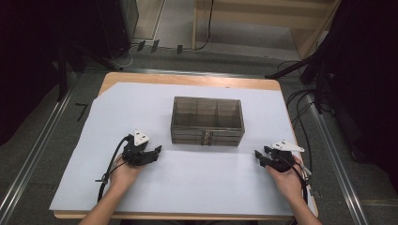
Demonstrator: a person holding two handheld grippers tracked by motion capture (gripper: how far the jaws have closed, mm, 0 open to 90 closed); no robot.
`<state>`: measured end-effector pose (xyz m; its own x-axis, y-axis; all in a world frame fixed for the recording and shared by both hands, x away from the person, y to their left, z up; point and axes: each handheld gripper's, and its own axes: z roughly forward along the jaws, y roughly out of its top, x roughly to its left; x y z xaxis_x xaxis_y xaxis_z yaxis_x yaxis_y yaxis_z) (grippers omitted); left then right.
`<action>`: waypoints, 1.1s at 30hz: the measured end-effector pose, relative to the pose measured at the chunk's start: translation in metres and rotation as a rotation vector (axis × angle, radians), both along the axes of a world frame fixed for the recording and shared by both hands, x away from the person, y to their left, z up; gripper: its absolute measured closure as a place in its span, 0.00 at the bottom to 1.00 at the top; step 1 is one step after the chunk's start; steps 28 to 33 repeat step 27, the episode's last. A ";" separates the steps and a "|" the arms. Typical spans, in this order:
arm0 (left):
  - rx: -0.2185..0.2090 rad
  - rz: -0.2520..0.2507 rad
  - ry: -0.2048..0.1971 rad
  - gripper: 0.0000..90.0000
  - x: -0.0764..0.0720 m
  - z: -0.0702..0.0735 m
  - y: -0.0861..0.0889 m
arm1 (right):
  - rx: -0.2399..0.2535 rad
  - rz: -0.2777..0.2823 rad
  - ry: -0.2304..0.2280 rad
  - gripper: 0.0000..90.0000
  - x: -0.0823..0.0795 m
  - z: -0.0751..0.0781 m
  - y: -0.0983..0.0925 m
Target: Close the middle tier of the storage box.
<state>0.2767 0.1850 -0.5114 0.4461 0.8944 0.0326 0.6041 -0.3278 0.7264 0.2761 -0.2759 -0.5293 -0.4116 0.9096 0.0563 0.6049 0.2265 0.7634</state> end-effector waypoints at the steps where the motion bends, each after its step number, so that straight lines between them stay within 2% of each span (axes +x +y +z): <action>1: 0.000 0.000 0.000 0.47 0.000 0.000 0.000 | -0.001 0.000 0.000 0.60 0.000 0.000 0.000; 15: 0.006 0.002 0.003 0.46 0.000 0.000 -0.001 | -0.013 -0.008 -0.009 0.58 -0.001 0.000 0.002; 17: 0.005 0.001 0.002 0.46 0.001 0.000 -0.001 | -0.016 -0.012 -0.011 0.54 -0.001 0.000 0.002; 19: 0.006 0.001 0.002 0.46 0.001 0.000 -0.001 | -0.023 -0.039 -0.006 0.46 0.000 0.000 0.001; 22: 0.005 0.001 0.002 0.46 0.001 0.000 -0.001 | -0.004 -0.019 0.008 0.40 0.001 0.000 0.000; 33: 0.007 -0.001 0.006 0.46 0.001 0.000 0.000 | -0.007 -0.019 0.008 0.40 0.001 -0.001 0.001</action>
